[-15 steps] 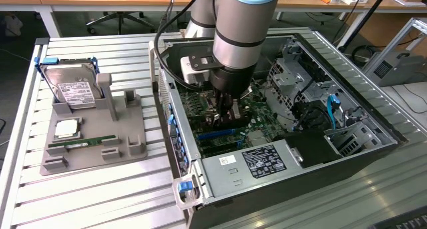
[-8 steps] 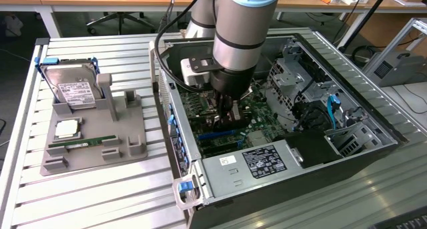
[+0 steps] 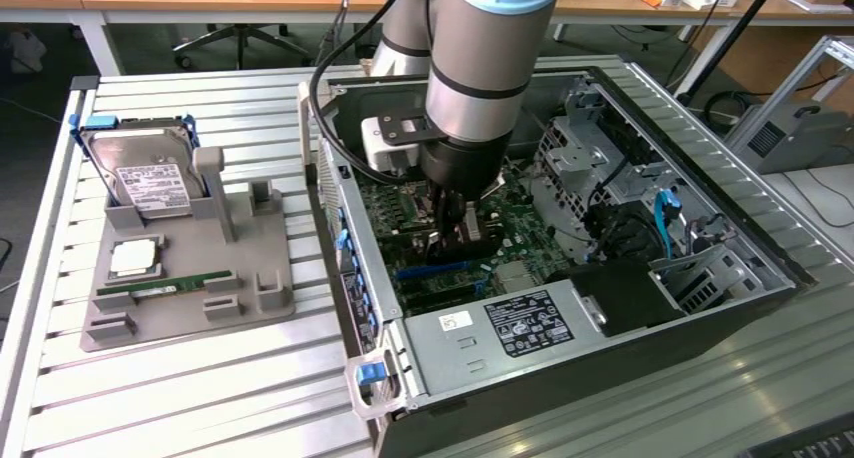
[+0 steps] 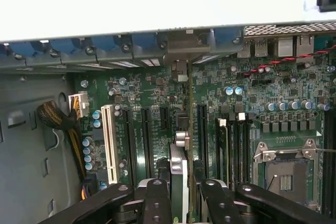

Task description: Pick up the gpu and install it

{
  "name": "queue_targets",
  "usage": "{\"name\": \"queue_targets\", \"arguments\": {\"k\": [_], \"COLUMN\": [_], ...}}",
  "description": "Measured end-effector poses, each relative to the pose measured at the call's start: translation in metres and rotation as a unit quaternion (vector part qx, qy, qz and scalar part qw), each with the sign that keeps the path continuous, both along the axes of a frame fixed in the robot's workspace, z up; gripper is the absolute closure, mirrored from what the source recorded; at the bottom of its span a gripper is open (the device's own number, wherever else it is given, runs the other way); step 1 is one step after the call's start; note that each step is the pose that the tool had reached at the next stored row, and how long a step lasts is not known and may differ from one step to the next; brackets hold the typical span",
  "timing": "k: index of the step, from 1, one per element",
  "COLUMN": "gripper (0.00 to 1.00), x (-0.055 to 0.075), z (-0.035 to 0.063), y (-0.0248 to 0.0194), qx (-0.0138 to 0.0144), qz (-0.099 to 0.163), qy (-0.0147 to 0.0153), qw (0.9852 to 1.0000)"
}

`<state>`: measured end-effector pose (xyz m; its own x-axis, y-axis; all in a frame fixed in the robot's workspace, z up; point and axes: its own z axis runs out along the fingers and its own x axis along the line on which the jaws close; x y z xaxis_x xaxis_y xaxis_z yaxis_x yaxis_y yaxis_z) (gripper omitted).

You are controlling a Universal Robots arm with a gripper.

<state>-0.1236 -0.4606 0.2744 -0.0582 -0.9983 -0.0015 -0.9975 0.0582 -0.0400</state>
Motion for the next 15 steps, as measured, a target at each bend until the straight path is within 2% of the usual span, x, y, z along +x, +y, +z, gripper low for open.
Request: {"name": "queue_targets", "arguments": {"k": [2,4,11,13,15], "gripper": [0.73,0.73,0.73,0.73,0.73], "x": [0.0001,0.0001,0.0,0.0,0.0], "z": [0.0,0.0,-0.0019,-0.003,-0.0039], "y": [0.0,0.0,-0.0002,-0.0008,-0.0011], "qx": [0.0,0.0,0.0001,0.0035,0.0047], "qz": [0.0,0.0,0.0,0.0,0.0], "qy": [0.0,0.0021,0.0021,0.0021,0.002], "qw": [1.0,1.0,1.0,1.0,1.0]}}
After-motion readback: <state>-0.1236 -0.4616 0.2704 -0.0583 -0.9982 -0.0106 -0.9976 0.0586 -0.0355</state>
